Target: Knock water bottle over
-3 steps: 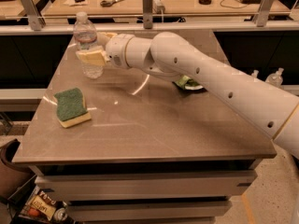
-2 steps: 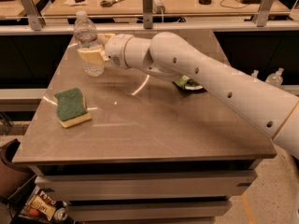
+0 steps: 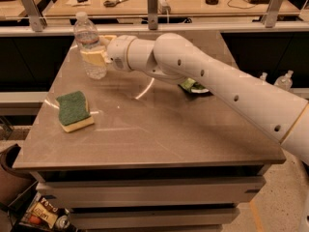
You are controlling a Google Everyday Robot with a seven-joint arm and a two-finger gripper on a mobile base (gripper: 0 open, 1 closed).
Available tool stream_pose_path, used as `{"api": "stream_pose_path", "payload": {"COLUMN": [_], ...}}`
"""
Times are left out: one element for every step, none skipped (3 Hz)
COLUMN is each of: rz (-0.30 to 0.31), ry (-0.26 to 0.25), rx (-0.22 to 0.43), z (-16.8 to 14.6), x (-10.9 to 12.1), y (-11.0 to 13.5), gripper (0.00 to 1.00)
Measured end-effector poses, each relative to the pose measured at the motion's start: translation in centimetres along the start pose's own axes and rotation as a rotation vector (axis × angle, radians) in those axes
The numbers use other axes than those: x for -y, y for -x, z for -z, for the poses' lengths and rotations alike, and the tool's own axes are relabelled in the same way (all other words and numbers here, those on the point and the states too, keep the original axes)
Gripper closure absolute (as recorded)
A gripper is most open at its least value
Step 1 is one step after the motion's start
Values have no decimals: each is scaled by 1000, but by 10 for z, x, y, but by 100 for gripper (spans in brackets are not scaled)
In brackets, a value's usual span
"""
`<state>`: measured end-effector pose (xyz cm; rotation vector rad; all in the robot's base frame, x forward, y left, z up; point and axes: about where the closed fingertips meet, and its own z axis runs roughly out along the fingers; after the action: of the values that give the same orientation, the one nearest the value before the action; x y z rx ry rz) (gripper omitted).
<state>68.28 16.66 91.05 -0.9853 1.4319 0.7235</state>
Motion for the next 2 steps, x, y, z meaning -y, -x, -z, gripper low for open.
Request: {"api": "stream_pose_path", "payload": {"rz": [10,51], "ry": [7,22], "rx": [-24,-105], "z": [-1,-1], "x": [0,-7], "y": [3,14], "gripper": [100,100]}}
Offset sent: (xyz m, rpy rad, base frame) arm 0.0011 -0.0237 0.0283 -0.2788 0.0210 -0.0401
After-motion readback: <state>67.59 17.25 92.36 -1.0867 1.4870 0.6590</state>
